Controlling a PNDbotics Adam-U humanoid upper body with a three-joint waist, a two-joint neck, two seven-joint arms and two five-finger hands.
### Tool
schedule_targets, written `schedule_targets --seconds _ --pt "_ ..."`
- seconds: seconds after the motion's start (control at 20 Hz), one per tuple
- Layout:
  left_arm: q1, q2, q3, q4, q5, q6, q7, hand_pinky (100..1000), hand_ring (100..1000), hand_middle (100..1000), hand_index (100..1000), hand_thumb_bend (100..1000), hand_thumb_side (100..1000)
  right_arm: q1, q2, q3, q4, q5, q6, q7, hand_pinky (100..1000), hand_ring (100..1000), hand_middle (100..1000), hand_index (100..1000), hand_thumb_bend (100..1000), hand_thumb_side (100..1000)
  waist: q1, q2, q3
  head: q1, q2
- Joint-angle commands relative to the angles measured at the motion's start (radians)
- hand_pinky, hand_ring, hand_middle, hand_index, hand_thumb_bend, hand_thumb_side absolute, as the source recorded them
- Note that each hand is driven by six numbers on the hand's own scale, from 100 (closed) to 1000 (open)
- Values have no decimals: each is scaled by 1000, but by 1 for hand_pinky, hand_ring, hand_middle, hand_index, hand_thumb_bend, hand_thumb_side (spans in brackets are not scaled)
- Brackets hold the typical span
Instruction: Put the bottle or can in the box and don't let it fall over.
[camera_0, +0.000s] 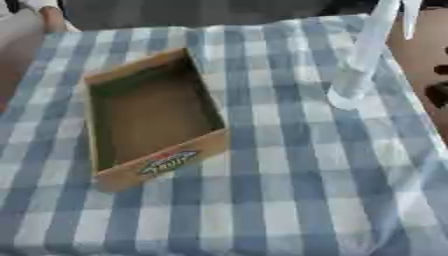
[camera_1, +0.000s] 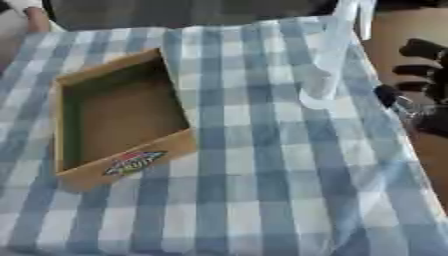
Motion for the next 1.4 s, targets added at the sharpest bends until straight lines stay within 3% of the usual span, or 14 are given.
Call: schedule_targets --seconds 0.05,0.4,0.7,1.4 --pt "-7 18 13 -19 1 -2 3 1000 1000 767 711 100 621 -8 -17 -9 -4 2 -1 -1 811 861 990 829 389 205 -4 -9 0 -1 -4" --pt "-6 18 11 -20 1 1 5 1000 1000 767 710 100 619 -25 -26 -3 18 11 -4 10 827 916 1000 856 389 238 -4 -12 1 -3 -14" --pt "-11 16 7 -20 2 1 0 1000 1000 767 710 100 619 -100 -49 18 110 -7 -41 61 841 943 1000 876 393 324 0 -10 10 -19 -33" --pt "-32 9 1 -26 3 0 -9 1000 1000 766 710 100 619 -223 -78 55 241 -66 -65 128 838 937 1000 873 383 327 -2 27 44 -45 -62"
